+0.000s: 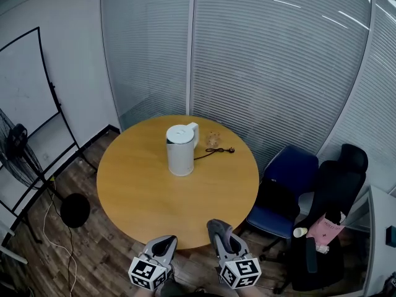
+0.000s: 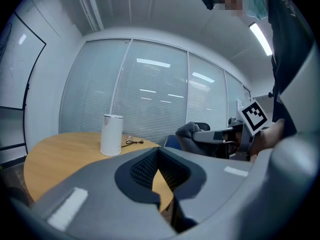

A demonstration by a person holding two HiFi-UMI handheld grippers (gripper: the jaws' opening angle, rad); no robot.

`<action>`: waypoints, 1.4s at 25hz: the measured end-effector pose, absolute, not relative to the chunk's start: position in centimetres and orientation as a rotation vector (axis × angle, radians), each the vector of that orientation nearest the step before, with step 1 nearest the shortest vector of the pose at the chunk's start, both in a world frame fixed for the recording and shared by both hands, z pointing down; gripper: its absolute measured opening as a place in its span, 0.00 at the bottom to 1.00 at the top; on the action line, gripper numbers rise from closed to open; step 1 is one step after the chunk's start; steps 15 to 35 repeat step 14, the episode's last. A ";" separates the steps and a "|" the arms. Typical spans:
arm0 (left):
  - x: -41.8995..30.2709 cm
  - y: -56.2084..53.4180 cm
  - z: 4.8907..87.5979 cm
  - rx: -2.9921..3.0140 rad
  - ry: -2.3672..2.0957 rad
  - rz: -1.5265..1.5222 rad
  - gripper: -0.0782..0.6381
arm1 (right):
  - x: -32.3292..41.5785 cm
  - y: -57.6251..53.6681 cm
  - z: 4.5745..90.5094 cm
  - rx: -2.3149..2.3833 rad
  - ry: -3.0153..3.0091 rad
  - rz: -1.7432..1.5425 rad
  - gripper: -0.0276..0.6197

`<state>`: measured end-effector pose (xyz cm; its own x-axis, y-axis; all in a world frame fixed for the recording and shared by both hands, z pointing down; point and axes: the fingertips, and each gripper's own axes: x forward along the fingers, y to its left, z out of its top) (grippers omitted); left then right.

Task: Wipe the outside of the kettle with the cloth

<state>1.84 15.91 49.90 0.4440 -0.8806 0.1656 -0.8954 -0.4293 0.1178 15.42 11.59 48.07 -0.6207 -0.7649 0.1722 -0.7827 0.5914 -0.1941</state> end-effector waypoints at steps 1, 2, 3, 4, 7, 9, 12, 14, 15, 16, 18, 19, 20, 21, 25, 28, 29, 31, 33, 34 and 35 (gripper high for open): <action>2.0 16.2 50.1 2.506 -1.556 0.126 0.12 | 15.6 11.8 48.2 1.329 -2.736 0.388 0.18; 2.2 16.4 50.2 2.506 -1.553 0.135 0.12 | 15.7 11.9 48.2 1.326 -2.733 0.387 0.18; 2.3 16.5 50.3 2.506 -1.551 0.141 0.12 | 15.8 12.1 48.2 1.324 -2.731 0.386 0.18; 2.4 16.7 50.3 2.506 -1.550 0.146 0.12 | 15.9 12.1 48.2 1.323 -2.728 0.386 0.18; 2.6 16.9 50.3 2.512 -1.544 0.155 0.12 | 16.0 12.4 48.3 1.315 -2.722 0.383 0.18; 2.7 16.8 50.3 2.518 -1.543 0.159 0.12 | 16.0 12.4 48.3 1.307 -2.721 0.377 0.18; 2.7 16.5 50.3 2.518 -1.543 0.157 0.12 | 16.0 12.3 48.4 1.301 -2.717 0.375 0.18; 2.6 16.6 50.4 2.512 -1.542 0.153 0.12 | 16.0 12.3 48.5 1.297 -2.711 0.378 0.18; 2.6 16.6 50.4 2.512 -1.542 0.153 0.12 | 16.0 12.3 48.5 1.297 -2.711 0.378 0.18; 2.6 16.6 50.4 2.512 -1.542 0.153 0.12 | 16.0 12.3 48.5 1.297 -2.711 0.378 0.18; 2.6 16.6 50.4 2.512 -1.542 0.153 0.12 | 16.0 12.3 48.5 1.297 -2.711 0.378 0.18; 2.6 16.6 50.4 2.512 -1.542 0.153 0.12 | 16.0 12.3 48.5 1.297 -2.711 0.378 0.18; 2.6 16.6 50.4 2.512 -1.542 0.153 0.12 | 16.0 12.3 48.5 1.297 -2.711 0.378 0.18; 2.6 16.6 50.4 2.512 -1.542 0.153 0.12 | 16.0 12.3 48.5 1.297 -2.711 0.378 0.18; 2.6 16.6 50.4 2.512 -1.542 0.153 0.12 | 16.0 12.3 48.5 1.297 -2.711 0.378 0.18; 2.6 16.6 50.4 2.512 -1.542 0.153 0.12 | 16.0 12.3 48.5 1.297 -2.711 0.378 0.18; 2.6 16.6 50.4 2.512 -1.542 0.153 0.12 | 16.0 12.3 48.5 1.297 -2.711 0.378 0.18; 2.6 16.6 50.4 2.512 -1.542 0.153 0.12 | 16.0 12.3 48.5 1.297 -2.711 0.378 0.18; 2.6 16.6 50.4 2.512 -1.542 0.153 0.12 | 16.0 12.3 48.5 1.297 -2.711 0.378 0.18; 2.6 16.6 50.4 2.512 -1.542 0.153 0.12 | 16.0 12.3 48.5 1.297 -2.711 0.378 0.18; 2.6 16.6 50.4 2.512 -1.542 0.153 0.12 | 16.0 12.3 48.5 1.297 -2.711 0.378 0.18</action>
